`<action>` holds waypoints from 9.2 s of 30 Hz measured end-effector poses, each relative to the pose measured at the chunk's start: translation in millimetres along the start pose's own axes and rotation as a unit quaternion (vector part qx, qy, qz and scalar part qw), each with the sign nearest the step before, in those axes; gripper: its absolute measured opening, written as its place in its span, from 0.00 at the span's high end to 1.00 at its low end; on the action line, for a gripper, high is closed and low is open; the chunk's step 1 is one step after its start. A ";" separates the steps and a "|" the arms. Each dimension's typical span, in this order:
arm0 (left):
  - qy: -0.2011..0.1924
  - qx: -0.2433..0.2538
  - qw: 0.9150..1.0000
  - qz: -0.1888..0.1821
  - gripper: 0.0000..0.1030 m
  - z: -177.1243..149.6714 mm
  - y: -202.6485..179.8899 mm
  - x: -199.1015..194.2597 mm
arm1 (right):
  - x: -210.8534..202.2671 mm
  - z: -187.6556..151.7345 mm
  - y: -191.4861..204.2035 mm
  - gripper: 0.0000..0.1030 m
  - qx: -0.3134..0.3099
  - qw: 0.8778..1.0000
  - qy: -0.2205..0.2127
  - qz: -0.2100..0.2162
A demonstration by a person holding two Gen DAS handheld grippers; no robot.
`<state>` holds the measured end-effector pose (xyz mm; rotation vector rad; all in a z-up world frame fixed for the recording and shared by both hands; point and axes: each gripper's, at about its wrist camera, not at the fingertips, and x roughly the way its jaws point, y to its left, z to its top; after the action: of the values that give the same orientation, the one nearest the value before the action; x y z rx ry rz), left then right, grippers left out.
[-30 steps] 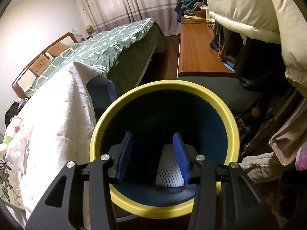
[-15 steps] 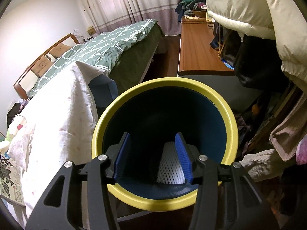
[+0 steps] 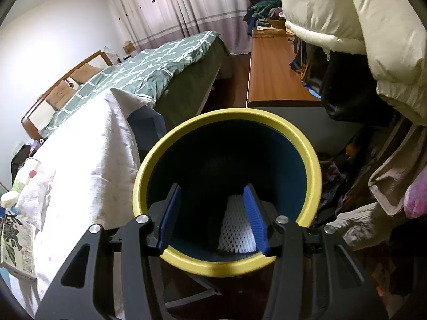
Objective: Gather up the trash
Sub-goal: 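Grasp the pink strawberry milk carton with the left gripper, then carry the pink carton over the bin and open the left gripper, then grasp the white tube box on the table with the right gripper, then carry the white tube box over the bin and open the right gripper, then grasp the white can by its sides with the left gripper, then carry the white can over the bin and open the left gripper, then grasp the crumpled white tissue on the table with the right gripper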
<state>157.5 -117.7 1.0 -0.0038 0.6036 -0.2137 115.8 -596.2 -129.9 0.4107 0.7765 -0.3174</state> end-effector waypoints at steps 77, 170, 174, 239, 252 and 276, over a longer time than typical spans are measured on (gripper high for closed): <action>-0.039 -0.024 0.998 0.045 0.08 -15.2 46.0 -71.7 | -97.1 -53.6 173.5 0.52 -0.141 0.981 -0.024 0.131; 0.034 0.015 0.999 0.025 0.07 -45.4 14.9 -14.8 | 42.0 47.3 24.5 0.66 -0.009 0.998 -0.003 -0.068; 0.038 0.013 0.999 0.025 0.07 -48.6 16.9 -12.4 | 18.7 37.5 33.1 0.62 -0.009 0.999 -0.024 -0.045; 0.082 0.170 0.950 -0.247 0.54 10.4 -294.7 93.2 | -58.0 -16.9 -29.3 0.61 -0.003 0.996 -0.065 -0.062; 0.164 0.194 0.940 -0.230 0.54 -27.8 -393.4 195.3 | -58.3 -23.2 -58.6 0.61 0.012 0.996 -0.054 -0.073; -0.013 0.095 0.987 -0.129 0.05 13.6 -155.8 7.5 | -77.7 -39.2 19.4 0.56 -0.055 0.997 -0.054 -0.020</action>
<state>140.3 -272.3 18.3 0.0992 0.5547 -0.5206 47.8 -551.2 -93.8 0.2719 0.6934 -0.3290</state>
